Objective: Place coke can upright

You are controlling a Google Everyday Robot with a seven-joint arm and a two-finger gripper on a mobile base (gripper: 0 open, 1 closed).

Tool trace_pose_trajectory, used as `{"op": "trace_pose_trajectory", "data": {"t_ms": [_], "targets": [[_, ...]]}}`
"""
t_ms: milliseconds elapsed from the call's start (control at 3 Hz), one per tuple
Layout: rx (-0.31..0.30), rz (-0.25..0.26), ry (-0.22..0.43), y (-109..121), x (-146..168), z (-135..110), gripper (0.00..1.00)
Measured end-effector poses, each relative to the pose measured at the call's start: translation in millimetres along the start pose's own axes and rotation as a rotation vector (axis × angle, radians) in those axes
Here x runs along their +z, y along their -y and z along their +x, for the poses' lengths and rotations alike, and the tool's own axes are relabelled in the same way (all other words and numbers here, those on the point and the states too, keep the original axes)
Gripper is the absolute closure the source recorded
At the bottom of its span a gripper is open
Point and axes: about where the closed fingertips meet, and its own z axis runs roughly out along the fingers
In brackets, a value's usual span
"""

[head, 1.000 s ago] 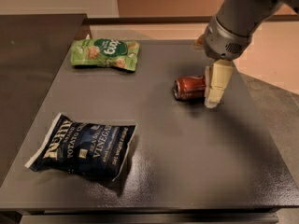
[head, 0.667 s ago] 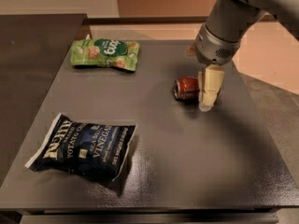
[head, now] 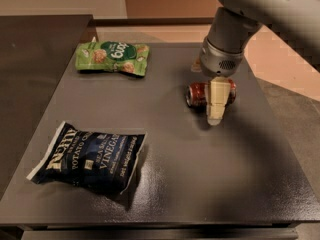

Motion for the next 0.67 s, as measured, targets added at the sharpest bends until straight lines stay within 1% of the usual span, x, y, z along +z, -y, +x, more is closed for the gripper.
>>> {"op": "trace_pose_trajectory", "data": {"t_ms": [333, 667], "targets": [[0.001, -0.013, -0.024, 0.2, 5.7, 1.6, 0.19], [0.002, -0.017, -0.039, 0.9, 6.7, 4.8, 0.42]]}}
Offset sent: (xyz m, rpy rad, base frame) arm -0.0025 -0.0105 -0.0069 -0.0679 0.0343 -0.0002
